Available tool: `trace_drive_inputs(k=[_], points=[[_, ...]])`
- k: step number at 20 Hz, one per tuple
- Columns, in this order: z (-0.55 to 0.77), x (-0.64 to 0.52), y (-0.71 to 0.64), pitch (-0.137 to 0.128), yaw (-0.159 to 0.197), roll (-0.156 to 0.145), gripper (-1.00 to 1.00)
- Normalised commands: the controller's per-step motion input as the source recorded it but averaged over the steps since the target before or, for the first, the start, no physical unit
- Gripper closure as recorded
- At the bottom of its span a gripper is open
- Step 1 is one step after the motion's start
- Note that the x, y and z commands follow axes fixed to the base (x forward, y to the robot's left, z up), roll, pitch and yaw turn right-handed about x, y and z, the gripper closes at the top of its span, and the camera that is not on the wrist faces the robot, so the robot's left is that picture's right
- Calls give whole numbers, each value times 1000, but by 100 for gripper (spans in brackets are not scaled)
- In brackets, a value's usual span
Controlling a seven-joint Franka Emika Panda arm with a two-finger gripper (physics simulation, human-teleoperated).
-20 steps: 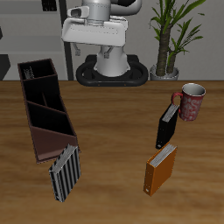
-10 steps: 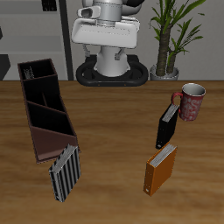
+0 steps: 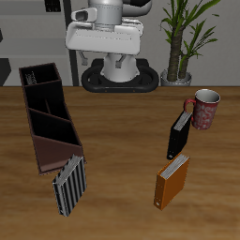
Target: Place the left striped book into the right desk caddy's right compartment and place the right striped book into the right desk caddy's right compartment and place the orange book into the right desk caddy's left compartment
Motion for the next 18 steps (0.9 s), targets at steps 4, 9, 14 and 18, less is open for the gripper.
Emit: trace_drive_inputs(k=[4, 9, 14, 18], points=[[90, 505, -257, 17, 31, 45, -100], [16, 322, -272, 29, 14, 59, -100], [-33, 301, -278, 8, 89, 75, -100], [-92, 350, -332, -20, 3, -30, -100]])
